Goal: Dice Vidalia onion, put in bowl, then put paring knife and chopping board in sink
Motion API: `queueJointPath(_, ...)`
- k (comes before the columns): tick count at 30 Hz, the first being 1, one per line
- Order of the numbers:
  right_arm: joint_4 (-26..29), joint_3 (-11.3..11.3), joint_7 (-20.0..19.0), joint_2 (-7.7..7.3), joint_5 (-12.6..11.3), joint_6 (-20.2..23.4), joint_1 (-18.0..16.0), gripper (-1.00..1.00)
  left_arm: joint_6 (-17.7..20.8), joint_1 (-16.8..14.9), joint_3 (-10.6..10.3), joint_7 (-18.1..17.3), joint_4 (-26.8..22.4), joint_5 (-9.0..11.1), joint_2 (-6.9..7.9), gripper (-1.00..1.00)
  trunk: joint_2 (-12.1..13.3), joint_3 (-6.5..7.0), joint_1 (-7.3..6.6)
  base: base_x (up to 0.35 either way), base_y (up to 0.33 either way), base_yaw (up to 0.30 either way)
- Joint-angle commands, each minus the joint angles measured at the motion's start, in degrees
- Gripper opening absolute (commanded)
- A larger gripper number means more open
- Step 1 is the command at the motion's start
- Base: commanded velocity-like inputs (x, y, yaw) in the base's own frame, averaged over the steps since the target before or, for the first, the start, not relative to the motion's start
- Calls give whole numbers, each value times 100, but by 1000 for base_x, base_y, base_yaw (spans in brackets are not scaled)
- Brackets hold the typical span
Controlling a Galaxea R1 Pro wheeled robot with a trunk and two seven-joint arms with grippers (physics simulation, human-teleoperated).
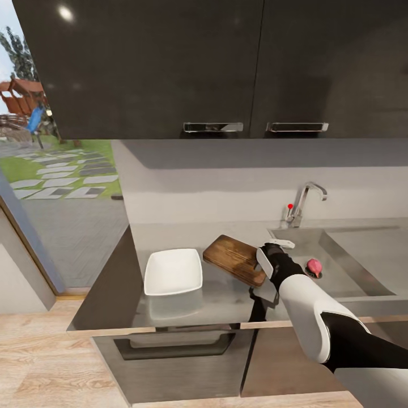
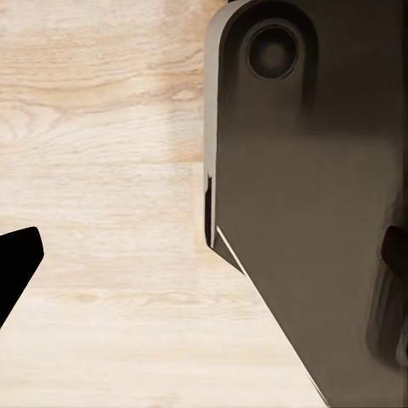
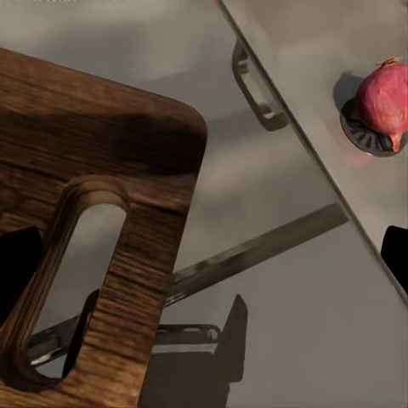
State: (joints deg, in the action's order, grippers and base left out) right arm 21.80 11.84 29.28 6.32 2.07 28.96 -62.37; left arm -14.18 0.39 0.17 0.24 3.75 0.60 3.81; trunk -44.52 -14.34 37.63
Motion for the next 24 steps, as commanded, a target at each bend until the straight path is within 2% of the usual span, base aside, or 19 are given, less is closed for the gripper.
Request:
queueJointPath(1,9,25,7,3,25,33,-3,100,-33,-4,0,2,11,4,-4,100,-6,-7,1,0,0,0)
queueJointPath(9,-2,28,7,1,30,20,-3,100,-33,-4,0,2,12,7,-12,100,-6,-7,1,0,0,0)
queueJointPath(17,-280,28,15,-7,30,-375,-3,100,-33,-4,0,2,18,9,-6,100,-6,-7,1,0,0,0)
queueJointPath(24,-380,93,16,-8,30,-474,-3,100,-33,-4,0,2,34,10,-4,100,-6,-26,1,0,0,0)
